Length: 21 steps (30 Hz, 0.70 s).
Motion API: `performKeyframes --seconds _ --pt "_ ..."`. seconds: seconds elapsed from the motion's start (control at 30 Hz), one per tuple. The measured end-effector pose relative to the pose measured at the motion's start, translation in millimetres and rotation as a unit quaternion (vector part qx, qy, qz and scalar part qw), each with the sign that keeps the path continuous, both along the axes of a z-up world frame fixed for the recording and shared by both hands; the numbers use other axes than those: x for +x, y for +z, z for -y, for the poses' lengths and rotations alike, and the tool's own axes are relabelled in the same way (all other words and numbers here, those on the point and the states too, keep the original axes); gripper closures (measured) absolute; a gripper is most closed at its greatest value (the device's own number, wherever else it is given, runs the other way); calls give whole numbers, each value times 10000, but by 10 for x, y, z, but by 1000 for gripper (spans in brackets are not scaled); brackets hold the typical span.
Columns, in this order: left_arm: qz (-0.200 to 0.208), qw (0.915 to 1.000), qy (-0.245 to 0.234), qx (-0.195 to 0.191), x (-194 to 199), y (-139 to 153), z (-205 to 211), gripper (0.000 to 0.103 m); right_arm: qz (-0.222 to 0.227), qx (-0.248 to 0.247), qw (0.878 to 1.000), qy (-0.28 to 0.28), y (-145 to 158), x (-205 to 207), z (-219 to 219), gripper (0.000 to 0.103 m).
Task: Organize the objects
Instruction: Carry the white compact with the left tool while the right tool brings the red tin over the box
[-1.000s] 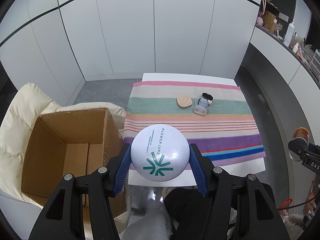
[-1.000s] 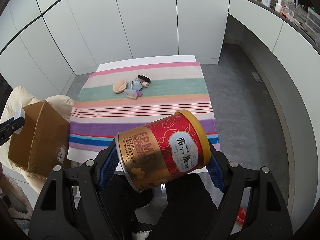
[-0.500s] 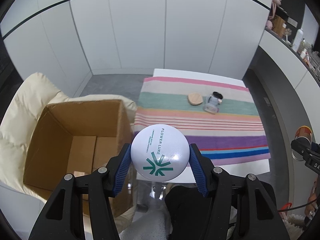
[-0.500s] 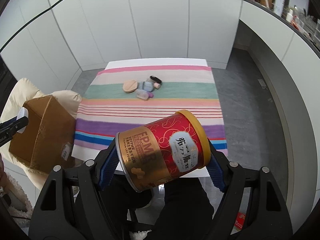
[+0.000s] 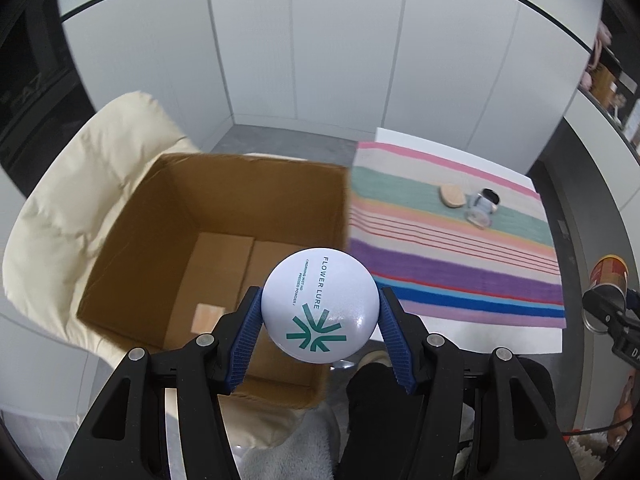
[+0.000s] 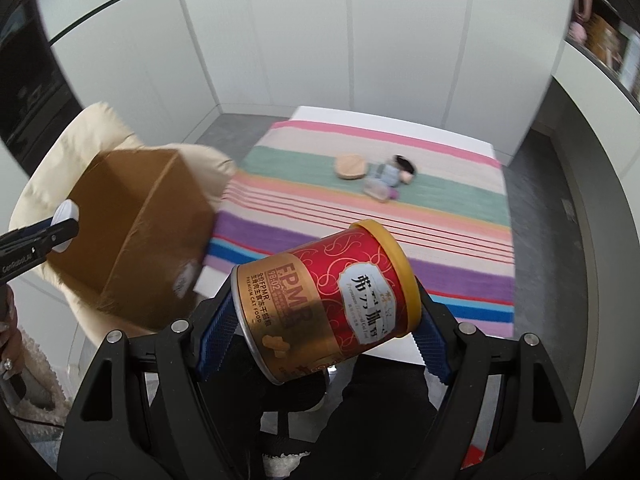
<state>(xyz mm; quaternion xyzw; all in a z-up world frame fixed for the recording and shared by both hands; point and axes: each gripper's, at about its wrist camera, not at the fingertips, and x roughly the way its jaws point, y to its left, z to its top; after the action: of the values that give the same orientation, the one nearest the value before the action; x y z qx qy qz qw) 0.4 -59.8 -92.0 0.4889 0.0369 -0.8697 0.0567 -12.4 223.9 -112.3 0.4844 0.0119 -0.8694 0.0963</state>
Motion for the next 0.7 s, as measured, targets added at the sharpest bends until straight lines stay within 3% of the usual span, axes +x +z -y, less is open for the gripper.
performKeyframes --seconds 0.37,0.7 --pt "-16 9988 486 14 284 9 549 45 -5 100 9952 976 24 149 859 23" --pt "11 9980 638 30 322 -22 732 45 100 242 9873 1568 -67 216 1367 23"
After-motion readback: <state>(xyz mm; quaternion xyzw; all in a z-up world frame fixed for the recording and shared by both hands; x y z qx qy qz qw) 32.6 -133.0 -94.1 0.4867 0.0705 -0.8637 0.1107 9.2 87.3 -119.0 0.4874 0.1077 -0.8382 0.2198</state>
